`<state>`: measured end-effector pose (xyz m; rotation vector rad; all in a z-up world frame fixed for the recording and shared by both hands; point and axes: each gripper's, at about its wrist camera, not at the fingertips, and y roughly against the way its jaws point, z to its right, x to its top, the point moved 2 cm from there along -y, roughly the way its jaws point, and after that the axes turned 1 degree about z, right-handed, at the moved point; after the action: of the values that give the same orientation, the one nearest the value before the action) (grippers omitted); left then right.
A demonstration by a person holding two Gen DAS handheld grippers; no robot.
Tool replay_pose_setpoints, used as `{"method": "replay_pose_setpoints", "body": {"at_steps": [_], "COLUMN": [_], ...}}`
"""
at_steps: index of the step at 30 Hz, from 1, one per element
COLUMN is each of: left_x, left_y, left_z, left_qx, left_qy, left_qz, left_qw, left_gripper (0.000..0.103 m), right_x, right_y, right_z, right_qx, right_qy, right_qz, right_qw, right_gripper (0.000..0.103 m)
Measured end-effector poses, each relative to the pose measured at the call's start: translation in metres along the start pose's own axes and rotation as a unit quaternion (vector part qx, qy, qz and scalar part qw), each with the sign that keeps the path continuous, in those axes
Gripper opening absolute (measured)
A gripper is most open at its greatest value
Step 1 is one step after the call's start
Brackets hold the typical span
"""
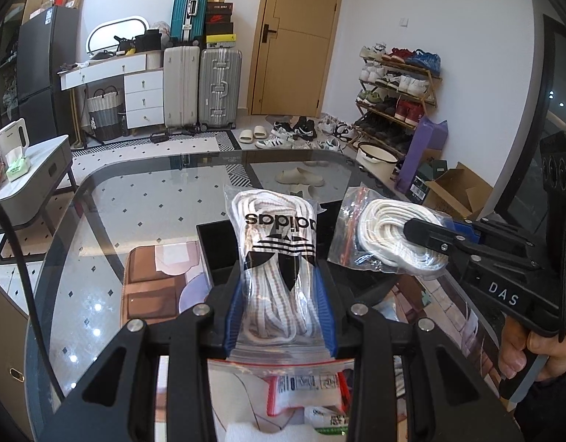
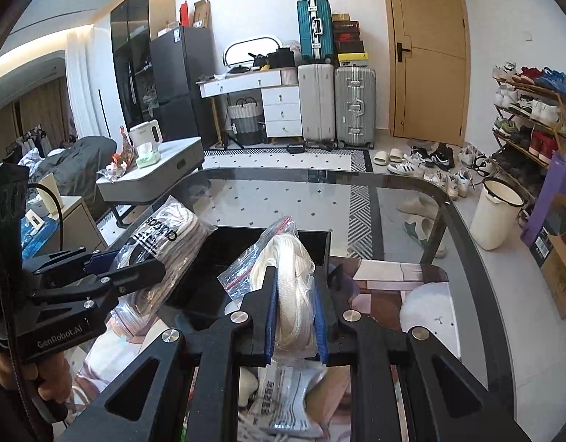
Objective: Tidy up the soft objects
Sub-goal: 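Carry both bagged ropes over the black box and lower them inside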
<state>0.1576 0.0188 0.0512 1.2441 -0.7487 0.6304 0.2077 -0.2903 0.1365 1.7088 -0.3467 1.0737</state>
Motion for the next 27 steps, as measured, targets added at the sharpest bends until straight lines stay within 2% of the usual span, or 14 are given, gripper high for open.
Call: {"method": "replay_pose_setpoints", "body": {"at_steps": [22, 27], "left_x": [0.008, 0.006], "left_y": [-0.058, -0.068], "left_z": [-0.003, 0.002], "left_qx": [0.008, 0.008], "left_qy": [-0.009, -0.028], "left_qz": [-0.072, -0.087], "left_qw": [0.9973, 0.9958], "left_gripper": [0.034, 0.035], "right_x": [0.007, -0.001], "right_y": [-0.076, -0.093], "right_z": [-0.015, -0.015], "right_qx": [0.003, 0.008], "right_qy": [0.043, 0.044], "right_qz": [-0.066, -0.087], "right_qw": [0.997, 0.995], "right_gripper": [0.017, 0.017]}}
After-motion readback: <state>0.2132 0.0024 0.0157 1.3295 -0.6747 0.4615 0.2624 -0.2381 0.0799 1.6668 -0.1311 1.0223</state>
